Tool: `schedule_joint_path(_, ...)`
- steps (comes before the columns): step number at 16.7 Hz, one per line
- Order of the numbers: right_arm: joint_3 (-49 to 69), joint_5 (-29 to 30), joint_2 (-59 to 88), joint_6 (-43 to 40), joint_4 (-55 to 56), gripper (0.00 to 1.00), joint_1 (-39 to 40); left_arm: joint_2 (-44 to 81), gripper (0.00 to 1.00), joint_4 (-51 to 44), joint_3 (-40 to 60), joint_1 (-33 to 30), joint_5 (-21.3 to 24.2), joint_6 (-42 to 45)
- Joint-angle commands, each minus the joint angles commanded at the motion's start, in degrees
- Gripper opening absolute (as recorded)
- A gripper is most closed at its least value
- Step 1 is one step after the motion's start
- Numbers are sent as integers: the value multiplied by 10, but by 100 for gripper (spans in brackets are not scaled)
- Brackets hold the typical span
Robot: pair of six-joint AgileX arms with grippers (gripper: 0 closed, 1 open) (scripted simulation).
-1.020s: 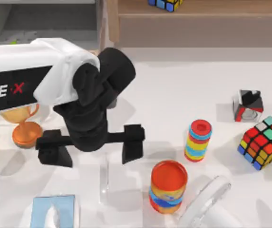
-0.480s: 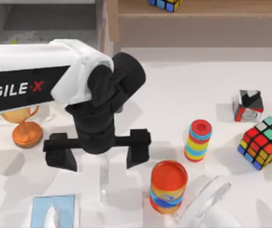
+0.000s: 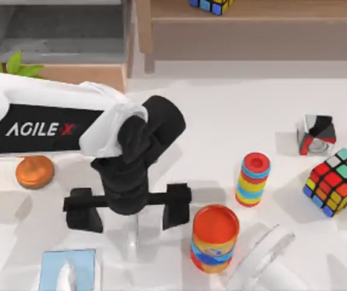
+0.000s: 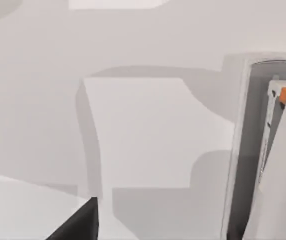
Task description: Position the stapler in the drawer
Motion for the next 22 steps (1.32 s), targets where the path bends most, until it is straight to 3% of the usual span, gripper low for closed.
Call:
schedule_joint_path(4, 0, 0, 0, 0, 0, 100, 0, 0, 100, 1, -1, -1, 0, -1)
schedule_joint_path(17, 0, 0, 0, 0, 0, 100, 0, 0, 2, 1, -1, -1, 0, -1)
schedule_joint_path(22, 0, 0, 0, 0, 0, 100, 0, 0, 0, 1, -1, -1, 0, -1)
